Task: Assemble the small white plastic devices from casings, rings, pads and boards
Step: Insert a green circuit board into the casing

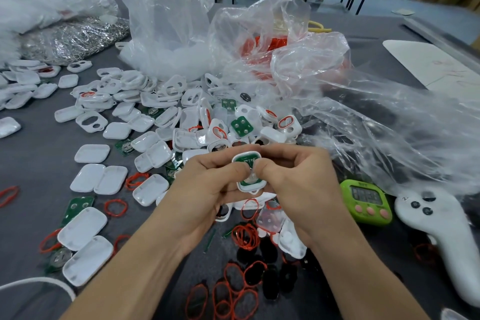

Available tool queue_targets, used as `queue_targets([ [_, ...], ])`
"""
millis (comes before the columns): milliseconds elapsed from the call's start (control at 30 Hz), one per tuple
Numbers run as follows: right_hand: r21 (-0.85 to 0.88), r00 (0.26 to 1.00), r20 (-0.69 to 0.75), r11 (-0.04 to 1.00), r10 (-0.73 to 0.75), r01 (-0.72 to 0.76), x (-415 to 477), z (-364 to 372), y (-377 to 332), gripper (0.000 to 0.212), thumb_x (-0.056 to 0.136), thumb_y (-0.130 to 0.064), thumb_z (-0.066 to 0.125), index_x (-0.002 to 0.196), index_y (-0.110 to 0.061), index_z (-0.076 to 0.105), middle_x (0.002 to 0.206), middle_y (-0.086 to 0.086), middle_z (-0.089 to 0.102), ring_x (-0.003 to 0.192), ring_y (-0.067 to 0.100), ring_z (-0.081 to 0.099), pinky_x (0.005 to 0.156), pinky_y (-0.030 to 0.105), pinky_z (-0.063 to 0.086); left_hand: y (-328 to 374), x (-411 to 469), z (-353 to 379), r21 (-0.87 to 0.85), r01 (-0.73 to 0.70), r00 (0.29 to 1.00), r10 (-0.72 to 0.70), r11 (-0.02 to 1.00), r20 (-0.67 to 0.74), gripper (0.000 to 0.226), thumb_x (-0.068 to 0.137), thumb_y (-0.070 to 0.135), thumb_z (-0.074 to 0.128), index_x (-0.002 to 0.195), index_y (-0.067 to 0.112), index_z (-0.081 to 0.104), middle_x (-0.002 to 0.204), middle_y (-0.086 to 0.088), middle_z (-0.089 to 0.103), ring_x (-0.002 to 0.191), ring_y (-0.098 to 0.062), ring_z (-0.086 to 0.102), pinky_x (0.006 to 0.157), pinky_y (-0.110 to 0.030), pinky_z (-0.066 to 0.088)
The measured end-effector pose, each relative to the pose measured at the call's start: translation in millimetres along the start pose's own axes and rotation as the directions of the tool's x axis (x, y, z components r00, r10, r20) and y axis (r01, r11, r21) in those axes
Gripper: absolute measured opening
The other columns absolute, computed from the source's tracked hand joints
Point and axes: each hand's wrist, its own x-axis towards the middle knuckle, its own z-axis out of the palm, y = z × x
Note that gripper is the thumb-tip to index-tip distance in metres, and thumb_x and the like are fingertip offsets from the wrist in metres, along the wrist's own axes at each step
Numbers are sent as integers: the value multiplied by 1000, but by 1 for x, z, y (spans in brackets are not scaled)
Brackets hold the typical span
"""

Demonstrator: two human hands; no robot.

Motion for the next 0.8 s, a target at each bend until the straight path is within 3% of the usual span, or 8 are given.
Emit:
queue_targets([
  [200,44,996,-91,999,14,-10,-4,7,1,26,65,-20,71,81,-38,82,73,-4,78,73,19,78,79,48,64,1,-1,4,54,-27,999,28,998,-29,35,91,-7,58,102,15,83,97,-11,79,77,-19,77,64,-25,60],
  [367,63,989,-139,997,49,-41,-3,9,2,25,60,-21,71,77,-35,83,69,-1,77,72,28,76,73,52,64,1,-2,5,72,-17,999,20,997,-44,35,90,-7,58,102,14,83,100,-16,79,79,-22,77,66,-28,61],
  [500,130,990,12,981,142,-142,4,1,0,11,76,-7,78,84,-14,83,82,10,79,79,32,77,75,46,65,3,-3,6,78,-16,998,21,997,-61,36,91,-7,56,101,14,83,99,-18,78,83,-27,77,68,-30,62],
  [600,200,978,137,962,160,-185,5,-8,-3,13,94,-3,67,96,-3,80,92,18,79,83,36,76,69,39,64,4,-3,6,89,-30,999,33,996,-31,40,91,-9,52,102,15,83,98,-19,78,83,-29,78,68,-29,62],
  [700,102,989,122,990,88,-100,6,-8,0,14,93,-5,69,96,-10,81,91,14,79,90,39,76,80,50,64,4,-5,7,93,-31,999,34,995,-30,42,89,-10,52,102,16,83,96,-19,78,83,-32,78,68,-29,62],
  [800,-30,1000,21,1000,2,-2,5,-3,4,12,83,-18,74,90,-21,83,82,3,80,84,29,77,84,51,62,3,-6,6,113,-45,998,50,993,-37,43,88,-11,53,101,16,83,92,-17,79,76,-25,78,65,-28,61],
])
